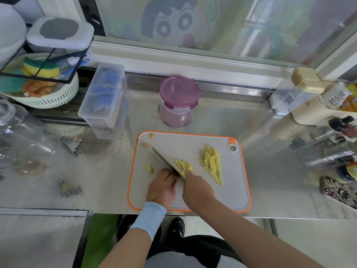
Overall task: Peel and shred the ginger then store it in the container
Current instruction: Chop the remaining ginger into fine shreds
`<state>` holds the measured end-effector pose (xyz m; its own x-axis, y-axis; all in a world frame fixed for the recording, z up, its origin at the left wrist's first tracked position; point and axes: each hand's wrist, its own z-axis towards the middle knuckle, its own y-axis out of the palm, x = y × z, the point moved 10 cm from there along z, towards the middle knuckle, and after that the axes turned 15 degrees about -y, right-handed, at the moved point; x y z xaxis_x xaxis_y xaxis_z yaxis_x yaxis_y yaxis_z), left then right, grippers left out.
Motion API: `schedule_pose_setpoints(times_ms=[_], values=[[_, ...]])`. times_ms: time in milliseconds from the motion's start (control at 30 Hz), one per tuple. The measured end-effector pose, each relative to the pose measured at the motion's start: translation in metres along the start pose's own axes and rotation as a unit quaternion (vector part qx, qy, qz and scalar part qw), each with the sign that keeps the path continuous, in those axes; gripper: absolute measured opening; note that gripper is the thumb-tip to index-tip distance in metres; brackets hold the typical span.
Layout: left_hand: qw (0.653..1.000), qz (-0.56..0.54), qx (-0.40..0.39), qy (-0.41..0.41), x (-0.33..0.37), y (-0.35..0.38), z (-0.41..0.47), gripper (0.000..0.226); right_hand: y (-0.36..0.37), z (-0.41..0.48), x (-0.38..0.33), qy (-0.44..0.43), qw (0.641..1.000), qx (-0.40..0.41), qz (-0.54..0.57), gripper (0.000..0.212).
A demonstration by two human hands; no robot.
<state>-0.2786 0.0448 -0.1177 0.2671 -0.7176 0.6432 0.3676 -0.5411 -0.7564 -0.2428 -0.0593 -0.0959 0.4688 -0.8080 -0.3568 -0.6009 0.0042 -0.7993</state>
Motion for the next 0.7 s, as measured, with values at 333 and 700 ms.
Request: schedule_pose_setpoints(times_ms=[333,700], values=[[1.0,0.019,0.006,0.01,0.007,-0.006,-0.002,0.021,0.009,-0.018,0.013,0.022,1.0,0.0,0.001,0.025],[1.0,0.025,0.001,0.001,0.006,-0.006,-0.001,0.023,0.005,-0.001,0.008,0.006,1.0,0.003,0.006,0.023]])
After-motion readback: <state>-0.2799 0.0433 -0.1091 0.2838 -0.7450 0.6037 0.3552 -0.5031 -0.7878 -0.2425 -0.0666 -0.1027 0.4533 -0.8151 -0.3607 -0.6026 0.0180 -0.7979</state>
